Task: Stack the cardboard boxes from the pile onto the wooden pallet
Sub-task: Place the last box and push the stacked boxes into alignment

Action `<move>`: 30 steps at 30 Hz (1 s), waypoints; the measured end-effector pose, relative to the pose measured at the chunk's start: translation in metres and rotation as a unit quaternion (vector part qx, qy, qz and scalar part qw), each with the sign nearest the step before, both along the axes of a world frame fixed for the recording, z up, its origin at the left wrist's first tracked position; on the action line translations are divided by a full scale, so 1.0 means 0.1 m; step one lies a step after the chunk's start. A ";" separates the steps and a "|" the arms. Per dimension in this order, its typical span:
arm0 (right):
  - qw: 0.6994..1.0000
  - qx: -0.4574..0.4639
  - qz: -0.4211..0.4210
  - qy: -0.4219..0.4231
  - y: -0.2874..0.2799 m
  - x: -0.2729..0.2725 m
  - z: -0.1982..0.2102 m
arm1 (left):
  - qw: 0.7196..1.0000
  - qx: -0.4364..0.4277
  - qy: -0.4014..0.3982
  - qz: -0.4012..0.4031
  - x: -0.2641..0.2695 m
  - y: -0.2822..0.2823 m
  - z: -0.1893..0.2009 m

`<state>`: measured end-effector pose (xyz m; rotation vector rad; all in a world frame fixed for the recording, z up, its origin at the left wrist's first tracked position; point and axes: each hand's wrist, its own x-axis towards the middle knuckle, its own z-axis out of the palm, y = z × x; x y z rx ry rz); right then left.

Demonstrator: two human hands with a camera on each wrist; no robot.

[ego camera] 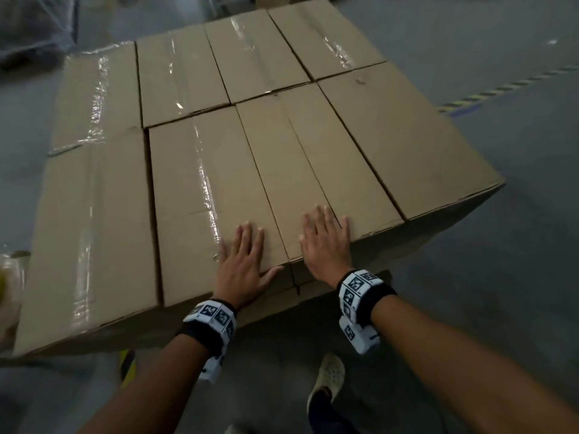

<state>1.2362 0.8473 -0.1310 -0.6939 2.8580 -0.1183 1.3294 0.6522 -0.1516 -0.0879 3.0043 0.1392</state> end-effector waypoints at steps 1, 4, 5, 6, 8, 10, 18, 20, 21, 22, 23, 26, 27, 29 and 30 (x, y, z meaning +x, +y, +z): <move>1.000 -0.002 0.000 -0.004 0.01 -0.01 0.00 | 1.000 -0.001 0.000 -0.001 -0.01 0.00 0.00; 0.999 -0.011 0.009 -0.035 0.02 -0.04 0.05 | 1.000 -0.003 -0.018 0.010 -0.03 0.03 0.06; 0.999 -0.021 0.018 -0.047 0.04 -0.06 0.08 | 1.000 0.001 -0.020 0.016 -0.04 0.05 0.09; 0.997 -0.039 0.027 -0.065 0.07 -0.08 0.12 | 1.000 0.007 -0.022 0.021 -0.05 0.08 0.12; 0.989 -0.108 0.029 -0.100 0.19 -0.18 0.23 | 0.999 0.026 -0.015 0.029 -0.14 0.18 0.20; 0.982 -0.173 0.005 -0.080 0.44 -0.34 0.32 | 0.998 0.054 0.005 0.033 -0.34 0.36 0.28; 0.991 0.009 -0.135 -0.023 1.56 -1.34 0.20 | 0.995 0.095 -0.024 0.001 -1.33 1.38 0.31; 0.991 0.000 -0.128 -0.045 1.59 -1.32 0.11 | 0.995 0.086 -0.040 0.008 -1.39 1.47 0.27; 0.991 -0.008 -0.124 -0.048 1.58 -1.30 0.08 | 0.995 0.085 -0.044 0.014 -1.39 1.48 0.25; 0.991 -0.016 -0.121 -0.047 1.57 -1.28 0.05 | 0.995 0.086 -0.045 0.018 -1.39 1.48 0.23; 0.991 -0.024 -0.120 -0.047 1.56 -1.27 0.04 | 0.995 0.088 -0.044 0.018 -1.39 1.48 0.22; 0.992 -0.039 -0.113 -0.046 1.61 -1.30 0.02 | 0.995 0.091 -0.045 0.011 -1.41 1.48 0.22; 0.993 -0.042 -0.101 -0.047 1.64 -1.32 0.03 | 0.995 0.091 -0.047 0.011 -1.42 1.49 0.22; 0.992 -0.073 -0.077 -0.062 1.74 -1.36 0.09 | 0.995 0.090 -0.041 0.010 -1.43 1.50 0.25; 0.990 -0.099 -0.067 -0.071 1.82 -1.41 0.14 | 0.996 0.087 -0.029 0.003 -1.44 1.53 0.25</move>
